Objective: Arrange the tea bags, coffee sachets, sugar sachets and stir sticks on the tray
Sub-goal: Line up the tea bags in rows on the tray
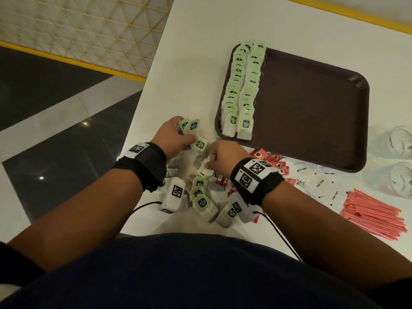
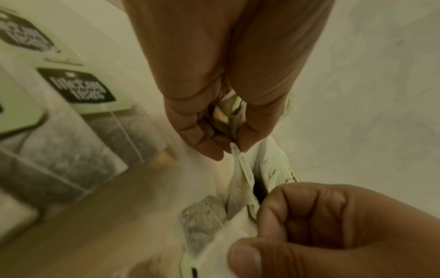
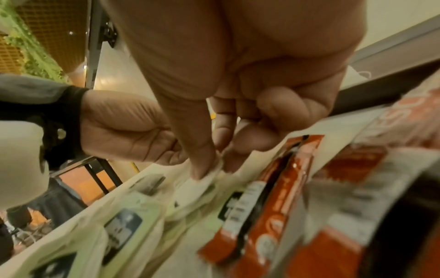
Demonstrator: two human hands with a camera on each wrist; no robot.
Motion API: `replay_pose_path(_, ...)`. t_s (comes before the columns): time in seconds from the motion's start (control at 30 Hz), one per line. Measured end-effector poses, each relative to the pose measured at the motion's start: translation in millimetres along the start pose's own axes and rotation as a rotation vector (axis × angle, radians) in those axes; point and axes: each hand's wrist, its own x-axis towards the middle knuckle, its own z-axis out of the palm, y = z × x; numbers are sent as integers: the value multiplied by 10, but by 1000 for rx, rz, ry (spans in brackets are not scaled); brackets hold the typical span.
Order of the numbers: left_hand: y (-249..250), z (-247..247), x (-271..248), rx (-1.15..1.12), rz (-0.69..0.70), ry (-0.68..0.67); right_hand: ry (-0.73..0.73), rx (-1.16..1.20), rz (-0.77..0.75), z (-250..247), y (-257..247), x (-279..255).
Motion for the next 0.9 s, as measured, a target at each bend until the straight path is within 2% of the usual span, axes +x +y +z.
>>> replay_pose_path(0.13,12,-16,6,-15,21,4,72,198,-59,-67,89,-61)
replay_pose_path(0.33,48,8,17,-72,22,2,51,320,-60,-95,215,-99)
replay_pose_path(0.47,32,24,20,-71,15,-13,-42,488,1,-65,257,-111)
replay_pose_path(0.6,-7,47,27,-62,8,-13,-118,604,-29,-42,248,-121)
replay_pose_path(0.7,-44,51,33,-53,-2,-8,-125,524,-65,-20,234,-100)
replay_pose_path(0.8,-52,54,27,-35,1,-2,-26,303,-157,-4,176,-116)
replay_pose_path(0.9,-38,53,19,-35,-4,3,-8,184,-246,25,121,-135)
